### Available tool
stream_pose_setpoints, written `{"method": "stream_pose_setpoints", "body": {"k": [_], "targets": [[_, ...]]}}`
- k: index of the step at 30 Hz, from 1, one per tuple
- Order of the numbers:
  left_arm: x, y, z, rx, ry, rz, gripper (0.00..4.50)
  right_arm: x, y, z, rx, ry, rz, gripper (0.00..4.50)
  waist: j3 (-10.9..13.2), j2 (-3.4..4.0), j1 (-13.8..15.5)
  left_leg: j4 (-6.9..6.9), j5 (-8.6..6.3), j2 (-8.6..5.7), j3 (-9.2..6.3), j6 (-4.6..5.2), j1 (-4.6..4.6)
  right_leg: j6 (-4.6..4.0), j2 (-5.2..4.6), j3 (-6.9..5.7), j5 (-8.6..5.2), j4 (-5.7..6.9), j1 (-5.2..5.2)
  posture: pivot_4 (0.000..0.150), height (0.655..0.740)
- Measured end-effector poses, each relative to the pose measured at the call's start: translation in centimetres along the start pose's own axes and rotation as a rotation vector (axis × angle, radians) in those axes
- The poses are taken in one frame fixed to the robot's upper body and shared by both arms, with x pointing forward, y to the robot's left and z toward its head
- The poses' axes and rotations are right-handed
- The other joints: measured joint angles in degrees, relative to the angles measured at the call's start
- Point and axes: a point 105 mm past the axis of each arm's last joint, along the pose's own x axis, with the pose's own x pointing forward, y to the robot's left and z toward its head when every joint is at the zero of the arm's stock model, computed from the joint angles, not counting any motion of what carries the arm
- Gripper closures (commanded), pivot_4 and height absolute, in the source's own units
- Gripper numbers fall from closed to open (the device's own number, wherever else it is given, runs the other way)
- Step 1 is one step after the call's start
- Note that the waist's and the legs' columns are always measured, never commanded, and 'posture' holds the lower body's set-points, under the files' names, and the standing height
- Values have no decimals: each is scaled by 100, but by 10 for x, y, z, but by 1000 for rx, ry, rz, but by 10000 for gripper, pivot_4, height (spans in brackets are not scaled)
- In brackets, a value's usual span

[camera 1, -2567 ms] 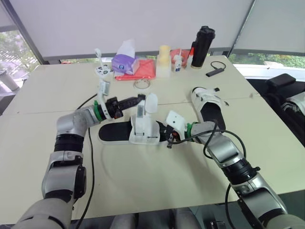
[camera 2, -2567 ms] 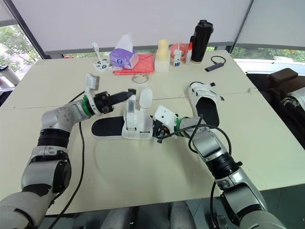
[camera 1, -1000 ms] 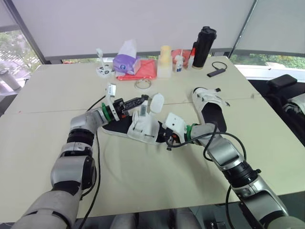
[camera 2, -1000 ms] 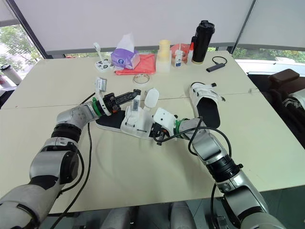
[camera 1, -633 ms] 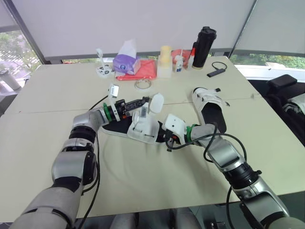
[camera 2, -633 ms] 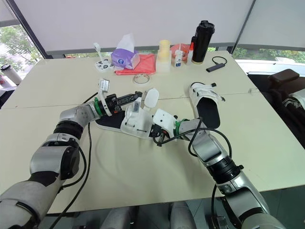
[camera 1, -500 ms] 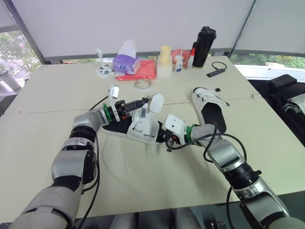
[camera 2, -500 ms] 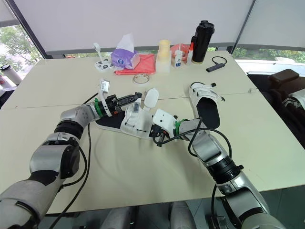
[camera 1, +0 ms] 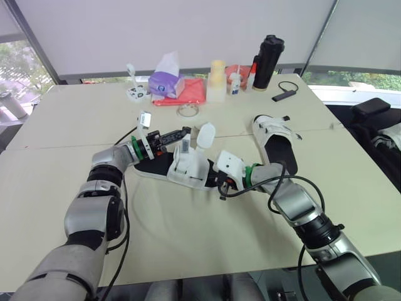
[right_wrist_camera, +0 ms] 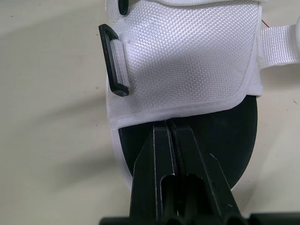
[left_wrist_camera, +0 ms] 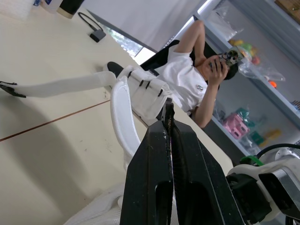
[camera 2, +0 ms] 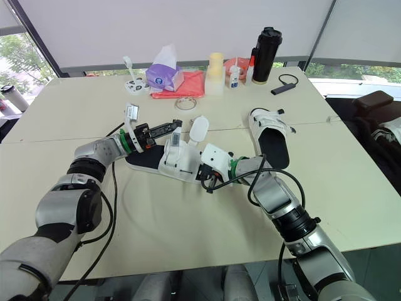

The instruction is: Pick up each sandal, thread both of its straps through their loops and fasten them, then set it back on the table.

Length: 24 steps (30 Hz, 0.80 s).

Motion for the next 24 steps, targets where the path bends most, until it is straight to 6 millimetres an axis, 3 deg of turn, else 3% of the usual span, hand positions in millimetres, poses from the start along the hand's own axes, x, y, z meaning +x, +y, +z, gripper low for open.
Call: {"method": "stream_pose_setpoints", "body": {"k": [16,19,24], "targets": [[2,7,-7,20,13,47,44437,2,2,1,-20,-21,16,45000,0,0,-12,0,0,0,0,0,2,0,0,0,0,3,0,1500,7400],[3,7,-7,24,13,44,45000,-1,0,0,-6,-17,21,35987,0,0,-5,1,0,0,0,0,2,0,0,0,0,3,0,1500,7400],[4,5,-8,24,19,34,45000,-14,4,-3,39,-16,42,11550,0,-1,6,1,0,0,0,0,1,2,0,0,-1,2,1,1500,7400]]}}
